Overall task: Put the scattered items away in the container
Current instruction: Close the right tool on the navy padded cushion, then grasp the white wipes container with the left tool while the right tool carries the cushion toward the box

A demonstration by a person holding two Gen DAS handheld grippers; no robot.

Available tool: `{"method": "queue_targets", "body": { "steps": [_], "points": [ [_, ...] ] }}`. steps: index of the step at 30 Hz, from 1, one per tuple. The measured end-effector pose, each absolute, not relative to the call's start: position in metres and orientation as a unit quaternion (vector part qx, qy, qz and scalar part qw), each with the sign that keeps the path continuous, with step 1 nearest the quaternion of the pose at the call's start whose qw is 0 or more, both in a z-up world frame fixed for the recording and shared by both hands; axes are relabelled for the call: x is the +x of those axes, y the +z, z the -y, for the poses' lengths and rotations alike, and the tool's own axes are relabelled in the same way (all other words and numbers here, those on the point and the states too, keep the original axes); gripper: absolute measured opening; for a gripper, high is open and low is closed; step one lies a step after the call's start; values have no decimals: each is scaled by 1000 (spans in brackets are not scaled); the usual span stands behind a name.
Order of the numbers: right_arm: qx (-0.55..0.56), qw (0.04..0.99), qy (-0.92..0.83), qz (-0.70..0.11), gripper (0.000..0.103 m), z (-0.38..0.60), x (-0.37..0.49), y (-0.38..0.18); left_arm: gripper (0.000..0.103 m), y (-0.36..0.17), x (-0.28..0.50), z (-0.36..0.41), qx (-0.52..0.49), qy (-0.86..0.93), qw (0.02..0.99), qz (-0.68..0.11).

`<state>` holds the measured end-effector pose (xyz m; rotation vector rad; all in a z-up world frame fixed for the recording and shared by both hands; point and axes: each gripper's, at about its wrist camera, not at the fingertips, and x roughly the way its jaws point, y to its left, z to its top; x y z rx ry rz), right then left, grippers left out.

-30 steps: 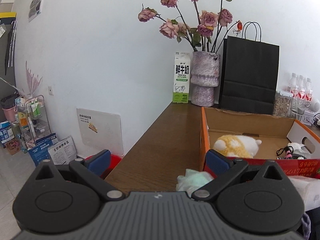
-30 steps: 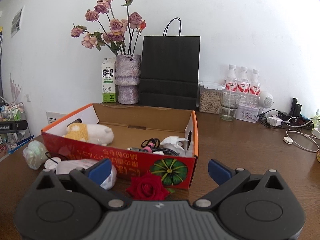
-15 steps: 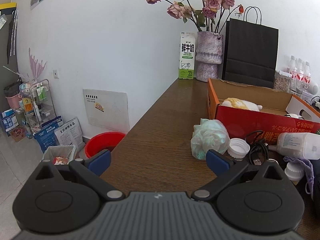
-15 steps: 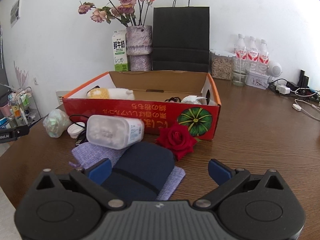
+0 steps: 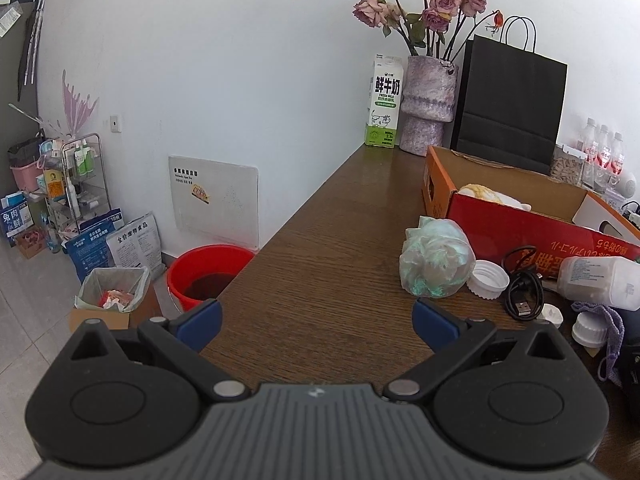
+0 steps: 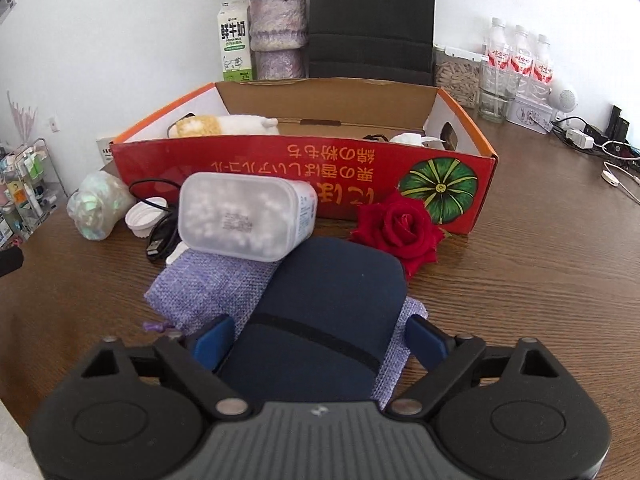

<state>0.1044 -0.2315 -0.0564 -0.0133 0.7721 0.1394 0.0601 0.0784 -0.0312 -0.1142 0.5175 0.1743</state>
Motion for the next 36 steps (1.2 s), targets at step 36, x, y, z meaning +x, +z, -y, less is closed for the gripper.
{"method": "queue_targets", "body": {
  "steps": [36],
  "points": [
    [18, 950, 47, -307, 68, 311, 86, -17, 103, 6, 80, 16, -9, -16, 971, -238]
  ]
}}
